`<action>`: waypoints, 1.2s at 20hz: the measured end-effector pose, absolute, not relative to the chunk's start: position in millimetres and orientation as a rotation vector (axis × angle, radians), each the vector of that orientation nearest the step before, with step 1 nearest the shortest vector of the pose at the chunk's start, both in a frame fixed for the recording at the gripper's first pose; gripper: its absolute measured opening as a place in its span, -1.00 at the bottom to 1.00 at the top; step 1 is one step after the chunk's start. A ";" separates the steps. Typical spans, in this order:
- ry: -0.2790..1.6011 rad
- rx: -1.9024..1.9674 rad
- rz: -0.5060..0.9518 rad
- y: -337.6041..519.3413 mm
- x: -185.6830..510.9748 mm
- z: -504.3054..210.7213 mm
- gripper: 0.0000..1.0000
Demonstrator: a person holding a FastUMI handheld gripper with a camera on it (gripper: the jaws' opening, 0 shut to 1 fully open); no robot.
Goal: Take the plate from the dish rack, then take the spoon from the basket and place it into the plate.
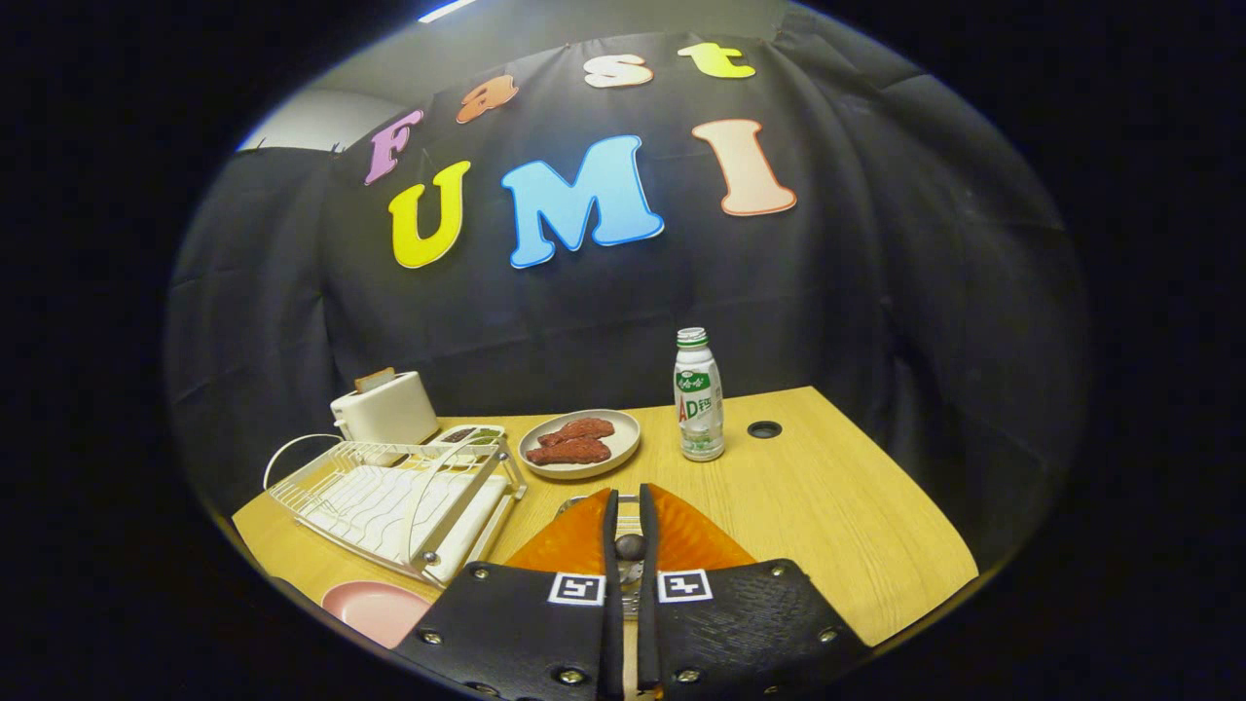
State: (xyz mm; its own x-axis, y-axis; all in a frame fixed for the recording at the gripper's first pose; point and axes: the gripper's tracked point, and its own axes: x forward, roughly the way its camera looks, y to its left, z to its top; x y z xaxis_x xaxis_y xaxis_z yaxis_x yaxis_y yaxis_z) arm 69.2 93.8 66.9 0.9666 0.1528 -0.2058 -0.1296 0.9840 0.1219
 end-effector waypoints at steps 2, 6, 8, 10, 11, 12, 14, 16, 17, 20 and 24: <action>0.233 0.107 0.130 95.9 68.3 68.1 -0.89; 0.246 0.088 0.125 95.0 66.2 79.6 -0.89; 0.234 0.090 0.123 94.6 66.2 91.2 -0.89; 0.221 0.090 0.118 95.4 65.5 102.4 -0.89; 0.213 0.083 0.118 94.8 64.3 109.4 -0.89; 0.203 0.073 0.119 96.1 62.9 118.3 -0.89; 0.180 0.050 0.105 95.4 57.9 137.2 -0.89; 0.162 0.040 0.100 97.6 49.7 154.3 -0.89; 0.157 0.037 0.099 99.2 45.5 161.2 -0.89; 0.149 0.028 0.097 104.2 32.1 181.5 -0.89; 0.124 0.010 0.085 113.4 6.2 206.1 -0.90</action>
